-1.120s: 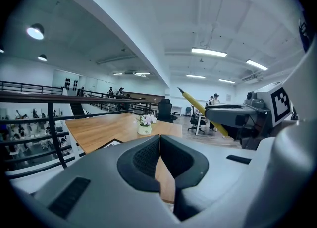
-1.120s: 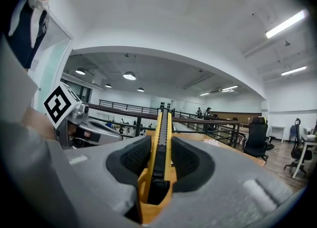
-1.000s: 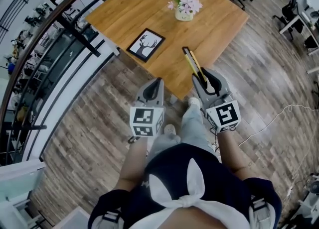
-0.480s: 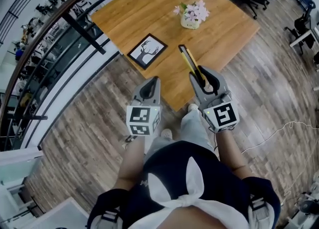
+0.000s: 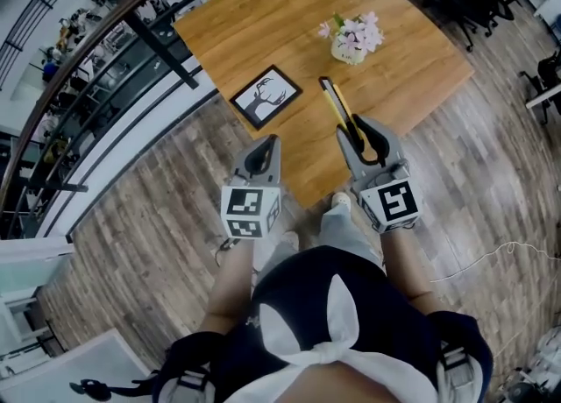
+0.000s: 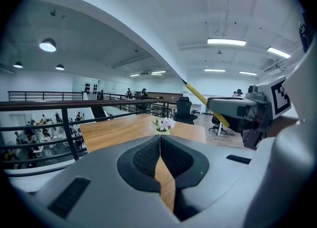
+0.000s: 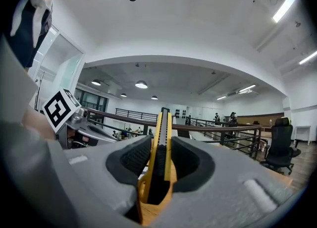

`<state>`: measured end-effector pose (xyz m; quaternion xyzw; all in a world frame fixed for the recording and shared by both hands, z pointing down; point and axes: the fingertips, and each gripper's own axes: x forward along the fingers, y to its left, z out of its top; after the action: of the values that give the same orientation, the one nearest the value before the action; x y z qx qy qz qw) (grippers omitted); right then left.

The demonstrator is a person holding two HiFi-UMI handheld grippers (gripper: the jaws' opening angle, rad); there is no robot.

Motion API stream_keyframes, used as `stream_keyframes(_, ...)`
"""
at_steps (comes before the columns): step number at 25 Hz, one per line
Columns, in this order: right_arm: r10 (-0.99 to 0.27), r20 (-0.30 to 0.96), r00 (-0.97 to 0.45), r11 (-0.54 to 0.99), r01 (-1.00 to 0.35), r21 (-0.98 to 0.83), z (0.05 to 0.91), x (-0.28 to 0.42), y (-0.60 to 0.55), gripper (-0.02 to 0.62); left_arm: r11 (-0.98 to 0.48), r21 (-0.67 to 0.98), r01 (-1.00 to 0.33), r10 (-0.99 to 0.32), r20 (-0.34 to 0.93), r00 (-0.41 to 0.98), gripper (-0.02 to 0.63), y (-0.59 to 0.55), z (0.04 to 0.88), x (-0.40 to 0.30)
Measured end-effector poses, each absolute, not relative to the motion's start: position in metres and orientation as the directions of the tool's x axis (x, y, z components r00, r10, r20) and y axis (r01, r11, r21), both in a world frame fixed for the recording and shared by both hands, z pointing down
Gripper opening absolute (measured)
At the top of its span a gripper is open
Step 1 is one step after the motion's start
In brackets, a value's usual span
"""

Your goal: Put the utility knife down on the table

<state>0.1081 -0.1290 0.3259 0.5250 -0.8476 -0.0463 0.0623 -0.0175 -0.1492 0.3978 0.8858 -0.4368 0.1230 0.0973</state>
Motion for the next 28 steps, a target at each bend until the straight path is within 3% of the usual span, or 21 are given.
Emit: stream_keyframes(28, -0.768, 0.182, -0.615, 0.636, -0.767, 0.092, 0.388, 0.074, -0.166, 0.123, -0.482, 0.103, -0.87, -0.79, 0.378, 0.483, 0.02, -0.166, 0.432, -0.032)
